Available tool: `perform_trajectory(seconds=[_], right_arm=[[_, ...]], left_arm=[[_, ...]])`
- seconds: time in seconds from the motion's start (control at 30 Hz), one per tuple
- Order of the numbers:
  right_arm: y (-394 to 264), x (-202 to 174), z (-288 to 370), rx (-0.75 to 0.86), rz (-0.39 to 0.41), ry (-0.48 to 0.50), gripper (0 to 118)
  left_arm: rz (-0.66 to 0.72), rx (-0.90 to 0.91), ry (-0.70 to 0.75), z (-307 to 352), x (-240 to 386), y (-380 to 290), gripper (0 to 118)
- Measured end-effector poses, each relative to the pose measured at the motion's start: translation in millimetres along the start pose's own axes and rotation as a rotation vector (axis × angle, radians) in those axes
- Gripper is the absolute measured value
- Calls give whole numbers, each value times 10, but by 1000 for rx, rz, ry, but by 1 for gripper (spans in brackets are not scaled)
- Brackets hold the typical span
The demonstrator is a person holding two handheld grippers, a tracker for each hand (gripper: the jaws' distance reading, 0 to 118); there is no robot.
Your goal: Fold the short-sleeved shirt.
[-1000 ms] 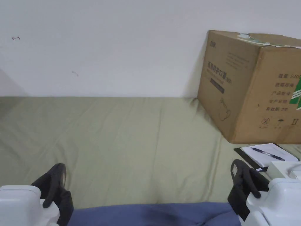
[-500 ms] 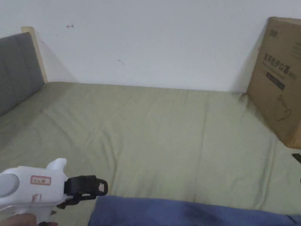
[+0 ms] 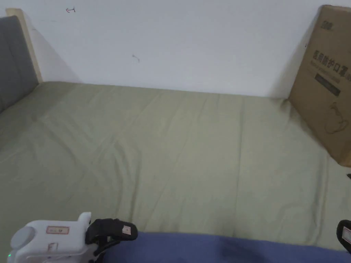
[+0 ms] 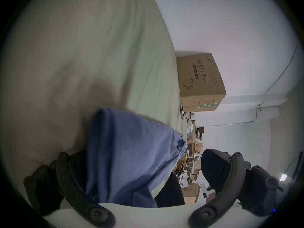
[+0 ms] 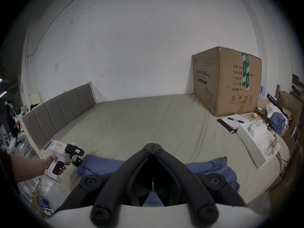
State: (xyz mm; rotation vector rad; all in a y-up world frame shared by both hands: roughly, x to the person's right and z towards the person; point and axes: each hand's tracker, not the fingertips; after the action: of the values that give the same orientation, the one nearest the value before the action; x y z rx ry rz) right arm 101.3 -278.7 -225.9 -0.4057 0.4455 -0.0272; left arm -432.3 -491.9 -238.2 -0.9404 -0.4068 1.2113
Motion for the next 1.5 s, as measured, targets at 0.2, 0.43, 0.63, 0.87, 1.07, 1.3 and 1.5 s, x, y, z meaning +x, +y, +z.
perform_trajectory(seconds=[0.2, 0.43, 0.63, 0.87, 1.07, 1.3, 1.5], right_arm=[[-36, -79, -97, -40, -23, 25, 0], [-99, -142, -58, -46, 23, 69, 0], [-183, -92, -34, -32, -22, 107, 0], [-291, 147, 102, -35, -73, 104, 0], [-332, 404, 249, -32, -123, 65, 0], [-371, 589, 295, -37, -181, 26, 0], [-412, 617, 223, -47, -187, 40, 0]], left_arm=[[-149, 38, 133, -26, 181, -129, 21], [-324, 42, 410, 149, 554, -257, 3], [-382, 158, 761, 538, 1045, -259, 2], [-424, 149, 943, 82, 1604, -445, 2], [-399, -71, 671, -1154, 2006, -628, 4], [-398, -132, 477, -1804, 2203, -757, 117], [-455, -87, 587, -1369, 2271, -765, 115]])
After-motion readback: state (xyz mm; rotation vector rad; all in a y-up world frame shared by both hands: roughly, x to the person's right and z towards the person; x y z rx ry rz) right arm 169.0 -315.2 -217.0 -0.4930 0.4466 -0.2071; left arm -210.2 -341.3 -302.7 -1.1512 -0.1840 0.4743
